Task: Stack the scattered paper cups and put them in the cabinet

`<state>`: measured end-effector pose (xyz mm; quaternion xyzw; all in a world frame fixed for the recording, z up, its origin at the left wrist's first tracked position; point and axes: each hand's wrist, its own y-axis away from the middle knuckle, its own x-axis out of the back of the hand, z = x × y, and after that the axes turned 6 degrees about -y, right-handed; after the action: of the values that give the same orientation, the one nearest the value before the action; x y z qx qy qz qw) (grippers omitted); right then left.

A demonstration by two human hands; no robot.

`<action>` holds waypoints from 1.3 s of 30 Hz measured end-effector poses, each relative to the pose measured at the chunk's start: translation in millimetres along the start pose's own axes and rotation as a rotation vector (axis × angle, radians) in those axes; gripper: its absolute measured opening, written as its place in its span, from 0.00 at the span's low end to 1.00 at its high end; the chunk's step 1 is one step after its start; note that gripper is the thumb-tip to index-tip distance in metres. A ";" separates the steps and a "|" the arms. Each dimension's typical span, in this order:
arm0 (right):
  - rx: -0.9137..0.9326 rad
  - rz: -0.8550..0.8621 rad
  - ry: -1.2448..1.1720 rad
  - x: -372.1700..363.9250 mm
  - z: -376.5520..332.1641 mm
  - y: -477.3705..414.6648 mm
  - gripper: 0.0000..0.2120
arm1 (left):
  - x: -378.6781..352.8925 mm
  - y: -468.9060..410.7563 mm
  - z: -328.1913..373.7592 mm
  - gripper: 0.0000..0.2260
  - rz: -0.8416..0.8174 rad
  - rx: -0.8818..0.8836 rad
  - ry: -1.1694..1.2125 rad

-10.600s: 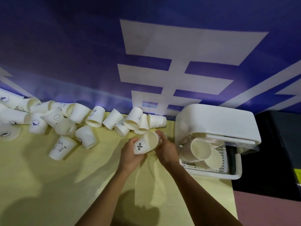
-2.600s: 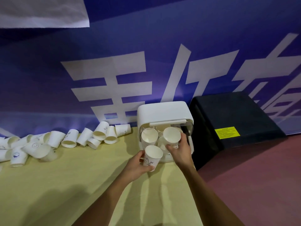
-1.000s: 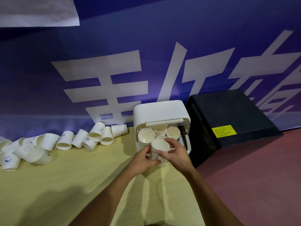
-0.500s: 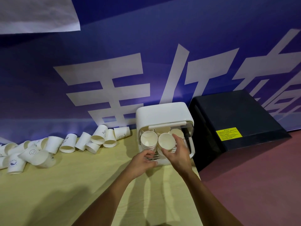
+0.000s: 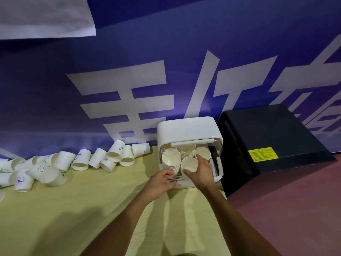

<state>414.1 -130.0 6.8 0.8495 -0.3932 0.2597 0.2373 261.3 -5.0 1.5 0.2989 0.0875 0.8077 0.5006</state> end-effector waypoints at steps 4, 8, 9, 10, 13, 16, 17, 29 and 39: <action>0.113 0.090 -0.077 8.6 -17.1 13.1 0.29 | 5.5 11.0 1.2 0.18 0.032 -0.008 0.009; 0.284 0.079 -0.129 -3.1 -41.6 33.8 0.19 | 19.9 28.7 -2.4 0.18 0.094 0.022 0.034; 0.314 0.049 -0.147 -10.0 -48.2 39.7 0.18 | 25.6 35.3 -4.5 0.18 0.111 0.032 0.048; 0.341 0.016 -0.155 -18.2 -55.1 45.3 0.18 | 32.3 42.5 -7.7 0.18 0.131 0.041 0.070; 0.411 -0.091 -0.145 -50.8 -77.1 59.4 0.19 | 57.0 68.5 -24.4 0.19 0.204 0.056 0.125; 0.442 -0.178 -0.122 -85.8 -102.8 74.6 0.20 | 88.7 98.2 -51.8 0.21 0.285 0.084 0.170; 0.445 -0.204 -0.120 -98.0 -111.5 80.5 0.21 | 100.6 108.0 -62.1 0.19 0.304 0.093 0.176; 0.420 -0.354 -0.148 -269.9 -241.6 168.7 0.28 | 282.4 230.9 -213.4 0.15 0.514 0.144 0.193; 0.572 -0.580 -0.053 -387.8 -350.6 203.0 0.32 | 382.9 315.1 -302.8 0.13 0.757 0.251 0.223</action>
<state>-51.4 176.9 67.6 0.9633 -0.0551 0.2591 0.0446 -272.3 220.2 47.7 0.2796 0.1230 0.9452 0.1155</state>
